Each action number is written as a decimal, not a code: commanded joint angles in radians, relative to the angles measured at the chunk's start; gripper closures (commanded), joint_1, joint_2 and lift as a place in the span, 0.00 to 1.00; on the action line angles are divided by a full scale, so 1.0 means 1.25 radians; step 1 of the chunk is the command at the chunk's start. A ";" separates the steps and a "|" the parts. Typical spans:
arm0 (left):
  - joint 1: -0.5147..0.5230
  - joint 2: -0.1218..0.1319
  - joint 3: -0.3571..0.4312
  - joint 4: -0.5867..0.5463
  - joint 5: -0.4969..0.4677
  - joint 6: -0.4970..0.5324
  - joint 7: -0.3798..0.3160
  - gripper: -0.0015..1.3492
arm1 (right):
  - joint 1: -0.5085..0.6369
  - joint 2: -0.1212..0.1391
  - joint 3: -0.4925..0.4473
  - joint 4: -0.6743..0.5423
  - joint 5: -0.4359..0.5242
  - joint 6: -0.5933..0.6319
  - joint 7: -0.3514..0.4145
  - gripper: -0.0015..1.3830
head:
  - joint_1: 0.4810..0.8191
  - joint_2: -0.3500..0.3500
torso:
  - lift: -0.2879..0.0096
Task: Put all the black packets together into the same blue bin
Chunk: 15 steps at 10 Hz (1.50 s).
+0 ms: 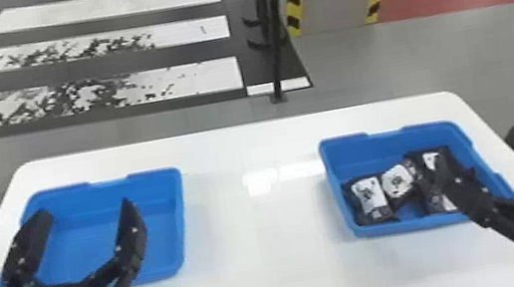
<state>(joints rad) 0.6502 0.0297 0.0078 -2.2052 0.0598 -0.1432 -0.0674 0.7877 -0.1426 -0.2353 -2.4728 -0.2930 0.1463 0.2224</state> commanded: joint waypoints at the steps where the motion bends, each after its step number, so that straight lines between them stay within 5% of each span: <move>1: -0.002 0.001 -0.001 0.000 -0.002 -0.003 0.000 0.10 | -0.002 0.000 0.000 0.000 -0.002 -0.001 0.000 0.10 | 0.63 0.41 | 0.60; 15: -0.004 0.003 -0.008 0.000 -0.010 -0.019 0.000 0.10 | -0.004 -0.001 0.000 0.000 -0.003 -0.007 0.000 0.10 | 0.63 0.41 | 0.60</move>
<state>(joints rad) 0.6453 0.0336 -0.0012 -2.2058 0.0493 -0.1664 -0.0674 0.7828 -0.1440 -0.2353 -2.4727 -0.2973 0.1374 0.2224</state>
